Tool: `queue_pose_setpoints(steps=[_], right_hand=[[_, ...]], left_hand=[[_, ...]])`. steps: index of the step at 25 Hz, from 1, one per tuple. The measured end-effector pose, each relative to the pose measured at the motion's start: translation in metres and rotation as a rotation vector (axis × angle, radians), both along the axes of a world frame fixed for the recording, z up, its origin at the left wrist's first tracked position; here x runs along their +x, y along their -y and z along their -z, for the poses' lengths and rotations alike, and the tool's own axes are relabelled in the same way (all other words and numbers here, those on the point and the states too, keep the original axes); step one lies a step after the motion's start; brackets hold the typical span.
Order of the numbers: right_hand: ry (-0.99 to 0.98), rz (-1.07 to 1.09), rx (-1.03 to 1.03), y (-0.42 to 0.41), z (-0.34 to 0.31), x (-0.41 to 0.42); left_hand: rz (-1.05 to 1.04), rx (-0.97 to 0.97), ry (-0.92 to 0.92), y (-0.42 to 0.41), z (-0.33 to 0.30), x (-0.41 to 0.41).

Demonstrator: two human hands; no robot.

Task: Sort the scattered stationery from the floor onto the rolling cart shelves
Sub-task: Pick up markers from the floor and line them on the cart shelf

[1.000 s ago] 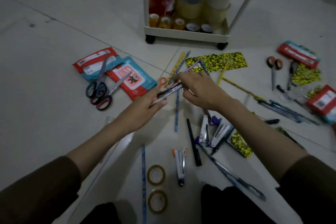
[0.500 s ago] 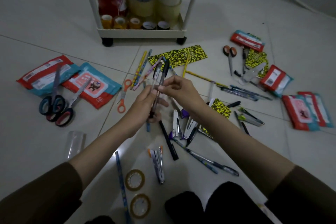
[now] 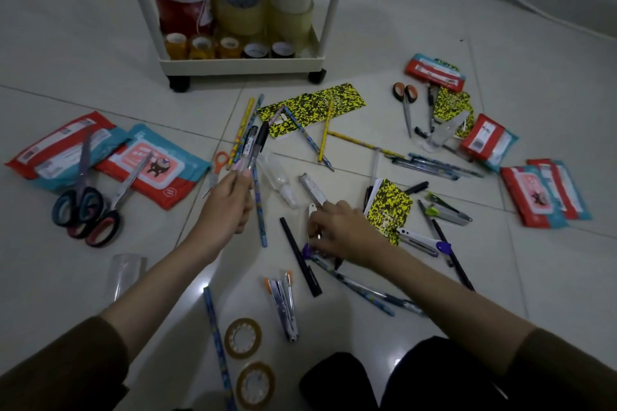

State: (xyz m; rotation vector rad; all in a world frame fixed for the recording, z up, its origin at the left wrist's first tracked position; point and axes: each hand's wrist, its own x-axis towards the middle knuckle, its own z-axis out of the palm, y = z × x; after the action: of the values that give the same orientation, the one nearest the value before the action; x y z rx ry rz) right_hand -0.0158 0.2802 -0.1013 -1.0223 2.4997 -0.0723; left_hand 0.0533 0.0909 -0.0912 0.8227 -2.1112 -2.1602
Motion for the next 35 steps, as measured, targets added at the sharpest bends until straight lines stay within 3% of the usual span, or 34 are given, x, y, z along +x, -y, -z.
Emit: queue_pose_setpoints(steps=[5, 8, 12, 18, 22, 26, 29, 32, 35], right_hand=[[-0.264, -0.170, 0.114, 0.019, 0.021, 0.023], [-0.199, -0.116, 0.117, 0.025, 0.026, 0.023], [0.120, 0.260, -0.130, 0.032, 0.019, 0.019], [0.922, 0.753, -0.908, 0.034, -0.014, -0.012], [1.103, 0.849, -1.153, 0.036, -0.029, -0.032], [1.089, 0.721, -1.267, 0.048, -0.062, -0.074], [0.922, 0.533, -1.296, 0.076, -0.109, -0.115], [0.684, 0.416, -1.283, 0.113, -0.158, -0.152], [0.564, 0.364, -1.266, 0.146, -0.199, -0.183]], left_hand=[[-0.036, 0.060, -0.004, 0.000, 0.005, 0.002], [-0.041, 0.068, -0.013, 0.002, 0.006, 0.004], [-0.048, 0.060, -0.015, 0.004, 0.006, 0.004], [-0.037, 0.036, -0.036, -0.002, 0.004, -0.003], [-0.058, 0.037, -0.038, -0.005, -0.004, -0.013], [-0.104, 0.138, -0.082, 0.015, -0.039, -0.051], [-0.118, 0.088, -0.187, 0.046, -0.087, -0.087], [-0.172, -0.082, -0.304, 0.071, -0.139, -0.125], [-0.211, -0.350, -0.276, 0.086, -0.181, -0.159]])
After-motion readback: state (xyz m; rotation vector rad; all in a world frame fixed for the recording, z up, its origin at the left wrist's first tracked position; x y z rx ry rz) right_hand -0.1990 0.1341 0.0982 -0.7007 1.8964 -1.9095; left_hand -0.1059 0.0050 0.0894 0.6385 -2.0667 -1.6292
